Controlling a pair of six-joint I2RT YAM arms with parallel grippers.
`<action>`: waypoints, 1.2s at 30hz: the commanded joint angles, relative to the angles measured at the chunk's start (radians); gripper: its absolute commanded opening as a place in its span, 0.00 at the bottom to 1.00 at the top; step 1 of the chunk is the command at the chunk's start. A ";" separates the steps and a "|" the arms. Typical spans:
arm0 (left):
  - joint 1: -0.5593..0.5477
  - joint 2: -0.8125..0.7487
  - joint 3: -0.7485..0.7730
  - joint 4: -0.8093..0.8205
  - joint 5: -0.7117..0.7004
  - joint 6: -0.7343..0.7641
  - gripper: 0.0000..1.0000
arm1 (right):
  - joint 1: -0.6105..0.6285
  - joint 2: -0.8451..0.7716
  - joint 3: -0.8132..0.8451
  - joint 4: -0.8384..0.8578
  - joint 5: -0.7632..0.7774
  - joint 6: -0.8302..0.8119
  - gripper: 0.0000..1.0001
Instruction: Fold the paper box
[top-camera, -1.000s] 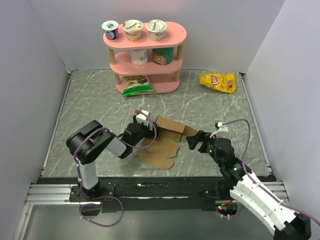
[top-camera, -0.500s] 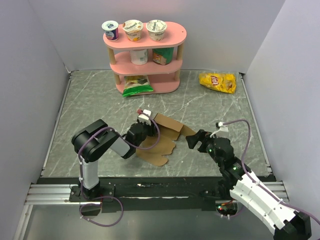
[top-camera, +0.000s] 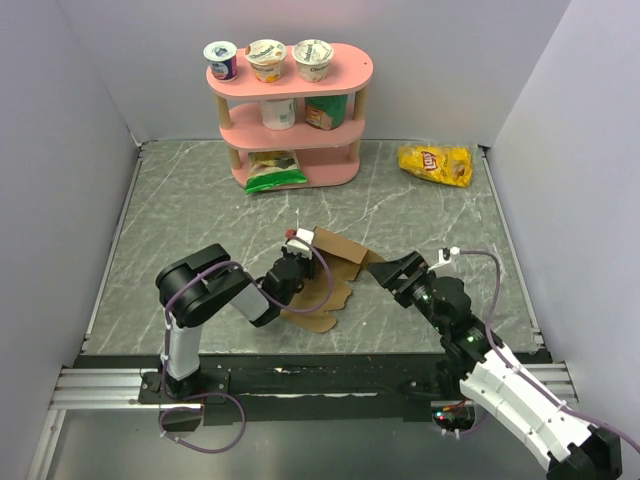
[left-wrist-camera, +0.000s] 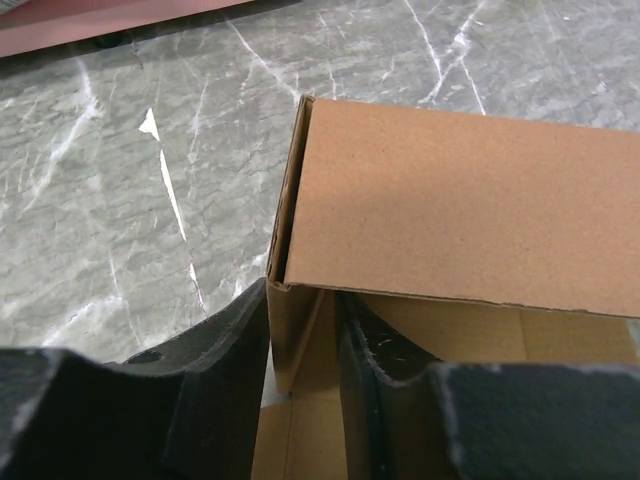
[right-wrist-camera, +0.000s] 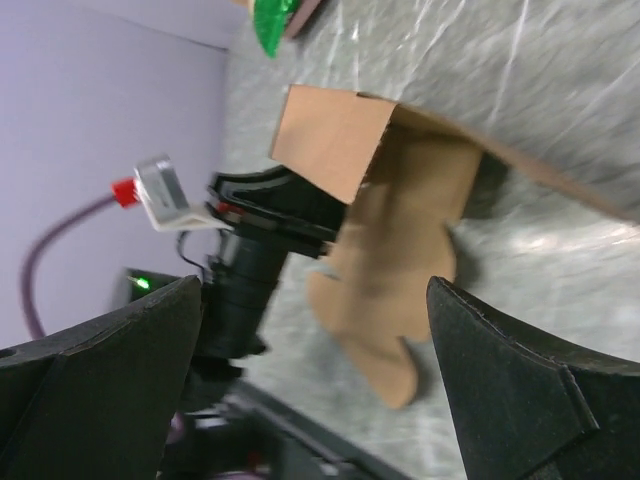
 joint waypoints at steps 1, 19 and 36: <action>-0.012 0.010 0.018 0.050 -0.062 -0.011 0.39 | 0.000 0.085 -0.024 0.144 -0.015 0.208 0.98; 0.147 -0.119 -0.137 0.139 0.348 -0.080 0.88 | 0.003 0.597 0.093 0.540 0.034 0.256 0.87; 0.160 -0.151 -0.188 0.152 0.357 -0.120 0.89 | 0.022 0.862 0.159 0.704 0.066 0.334 0.52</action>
